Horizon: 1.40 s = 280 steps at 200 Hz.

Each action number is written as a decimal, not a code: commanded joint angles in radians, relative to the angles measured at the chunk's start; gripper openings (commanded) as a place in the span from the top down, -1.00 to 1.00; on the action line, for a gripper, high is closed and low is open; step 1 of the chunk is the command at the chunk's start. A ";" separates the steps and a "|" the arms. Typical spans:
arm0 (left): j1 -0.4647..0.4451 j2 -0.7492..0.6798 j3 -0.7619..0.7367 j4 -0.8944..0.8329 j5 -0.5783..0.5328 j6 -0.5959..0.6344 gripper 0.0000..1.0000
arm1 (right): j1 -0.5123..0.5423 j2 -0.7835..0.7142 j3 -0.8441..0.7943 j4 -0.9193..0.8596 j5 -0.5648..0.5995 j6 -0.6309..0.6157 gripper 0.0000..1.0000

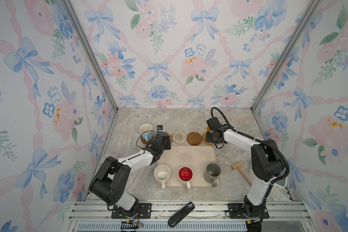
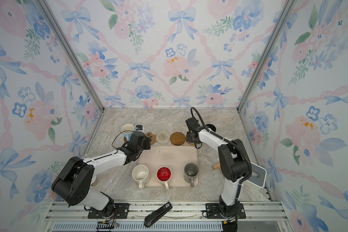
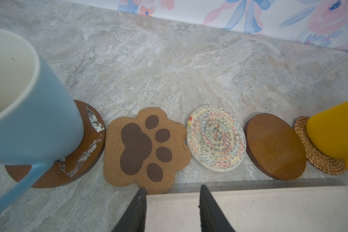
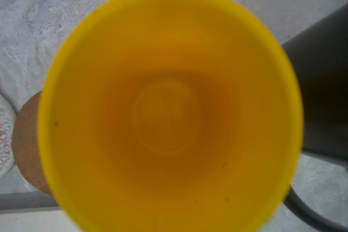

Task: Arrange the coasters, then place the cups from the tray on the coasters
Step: 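Lower the yellow mug onto the rattan coaster with the right gripper, then open the right gripper above the yellow mug while the left arm swings toward the tray, then move the left gripper over the white speckled mug on the tray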

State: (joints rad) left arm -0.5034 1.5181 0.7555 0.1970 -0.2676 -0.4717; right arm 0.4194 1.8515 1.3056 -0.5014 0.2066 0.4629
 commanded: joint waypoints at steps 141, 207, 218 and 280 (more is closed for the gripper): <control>0.000 -0.045 0.027 -0.062 0.026 0.022 0.21 | -0.005 -0.153 -0.047 -0.053 0.036 -0.009 -0.36; -0.094 -0.340 0.006 -0.396 0.006 0.044 0.18 | 0.000 -0.239 -0.093 -0.028 0.033 -0.021 -0.39; -0.112 -0.423 -0.011 -0.447 -0.007 0.017 0.18 | 0.002 -0.239 -0.096 -0.022 0.028 -0.021 -0.39; -0.149 -0.801 -0.145 -0.600 0.062 -0.090 0.17 | 0.014 -0.218 -0.090 0.003 -0.013 -0.023 -0.40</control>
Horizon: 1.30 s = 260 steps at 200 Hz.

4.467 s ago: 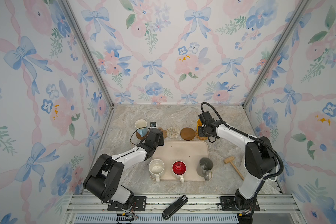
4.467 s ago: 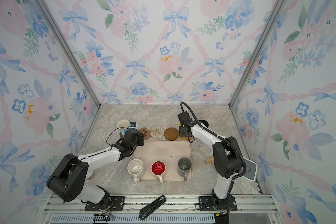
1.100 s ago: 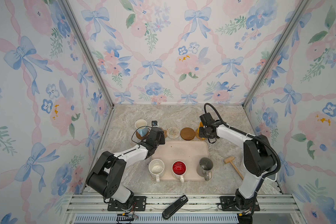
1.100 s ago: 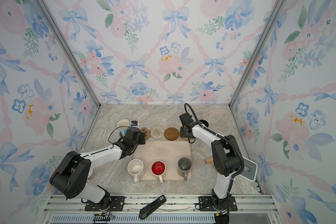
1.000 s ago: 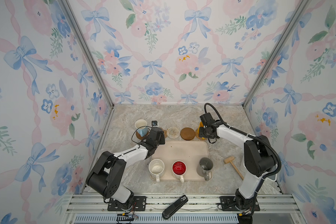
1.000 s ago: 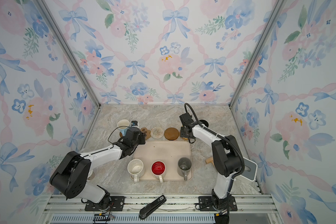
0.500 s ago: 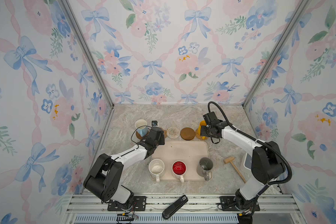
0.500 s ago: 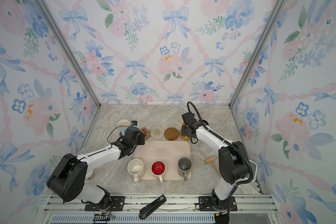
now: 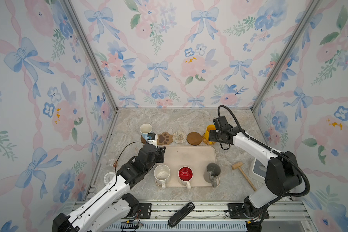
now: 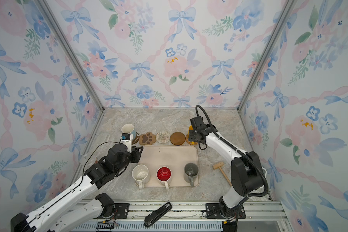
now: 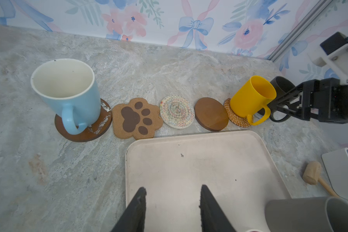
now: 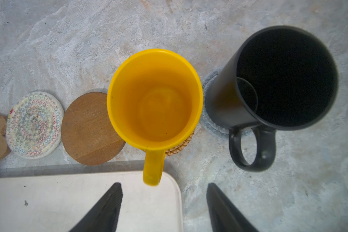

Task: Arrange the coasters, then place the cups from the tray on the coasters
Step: 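Move the left gripper over the white speckled mug on the tray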

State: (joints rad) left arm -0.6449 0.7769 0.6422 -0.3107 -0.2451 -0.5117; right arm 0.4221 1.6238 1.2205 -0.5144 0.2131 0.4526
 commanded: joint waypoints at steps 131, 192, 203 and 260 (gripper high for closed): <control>-0.181 -0.029 -0.064 -0.213 0.216 -0.141 0.21 | 0.025 0.025 0.002 0.028 -0.043 -0.022 -0.40; -0.334 -0.026 -0.047 -0.318 0.176 -0.244 0.27 | 0.025 0.026 -0.004 0.042 -0.061 -0.026 -0.40; -0.347 -0.049 -0.044 -0.317 0.170 -0.252 0.32 | 0.026 0.025 -0.004 0.043 -0.066 -0.027 -0.40; -0.380 -0.083 -0.009 -0.429 0.207 -0.292 0.40 | 0.028 0.025 -0.006 0.048 -0.081 -0.031 -0.40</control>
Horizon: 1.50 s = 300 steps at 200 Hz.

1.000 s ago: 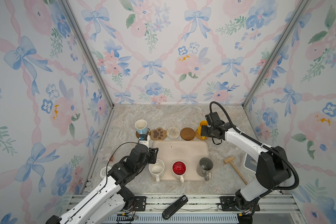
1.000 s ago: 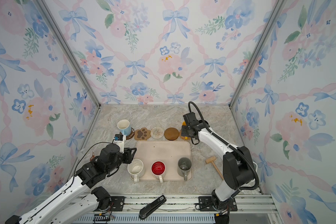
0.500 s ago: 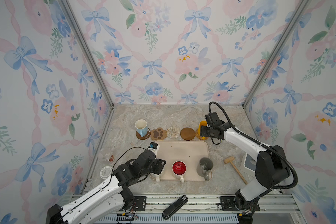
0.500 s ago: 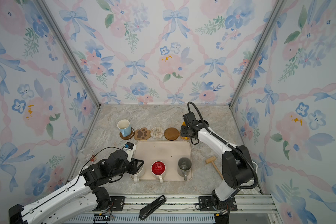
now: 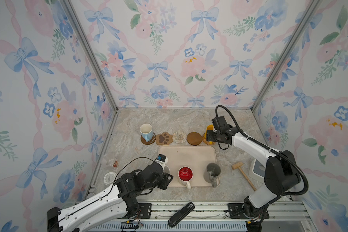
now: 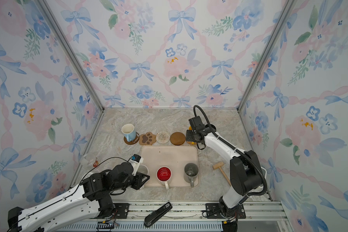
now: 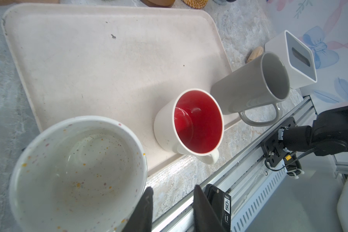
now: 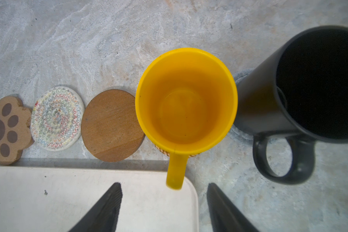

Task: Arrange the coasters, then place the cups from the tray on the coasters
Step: 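Move the left gripper over the white speckled mug on the tray, then lower the left gripper onto the white speckled mug's rim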

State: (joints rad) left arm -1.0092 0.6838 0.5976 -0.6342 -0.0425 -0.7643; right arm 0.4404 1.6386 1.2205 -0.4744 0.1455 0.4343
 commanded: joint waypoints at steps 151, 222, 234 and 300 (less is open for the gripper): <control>-0.040 0.057 0.073 -0.333 0.003 -0.180 0.41 | 0.009 0.050 -0.002 0.017 -0.038 -0.025 -0.41; -0.043 0.092 0.073 -0.294 -0.063 -0.218 0.28 | 0.010 0.039 -0.009 0.022 -0.044 -0.024 -0.41; -0.042 0.106 0.067 -0.279 -0.055 -0.217 0.26 | 0.009 0.035 -0.011 0.021 -0.044 -0.024 -0.41; -0.042 0.149 0.043 -0.244 -0.044 -0.226 0.23 | 0.009 0.029 -0.015 0.025 -0.046 -0.023 -0.41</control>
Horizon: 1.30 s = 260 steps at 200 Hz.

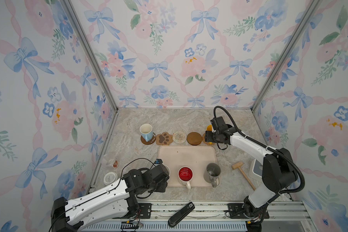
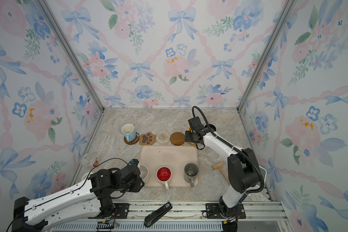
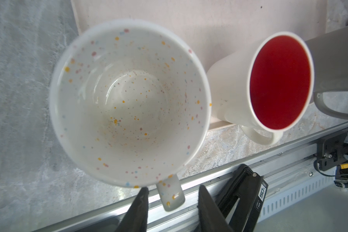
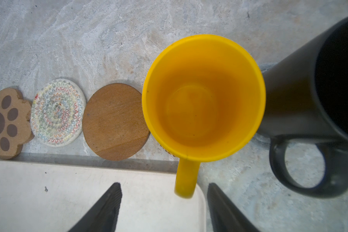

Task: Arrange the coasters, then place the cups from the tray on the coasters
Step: 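Lower the left gripper onto the white speckled mug's rim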

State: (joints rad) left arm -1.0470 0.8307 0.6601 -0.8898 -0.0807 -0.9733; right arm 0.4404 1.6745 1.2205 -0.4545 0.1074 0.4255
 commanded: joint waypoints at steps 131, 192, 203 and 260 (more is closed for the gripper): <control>0.041 0.086 -0.080 0.082 -0.080 -0.046 0.37 | 0.009 -0.010 -0.019 0.007 -0.012 -0.012 -0.41; 0.064 0.107 -0.077 0.089 -0.106 -0.028 0.54 | 0.010 -0.005 -0.018 0.007 -0.012 -0.013 -0.41; 0.068 0.108 -0.077 0.088 -0.109 -0.027 0.55 | 0.010 -0.004 -0.017 0.008 -0.014 -0.012 -0.41; 0.086 0.106 -0.081 0.101 -0.110 -0.008 0.68 | 0.009 -0.005 -0.018 0.013 -0.020 -0.011 -0.41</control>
State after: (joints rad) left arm -0.9749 0.9333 0.5915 -0.7902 -0.1646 -0.9962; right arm 0.4404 1.6745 1.2186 -0.4515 0.1001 0.4255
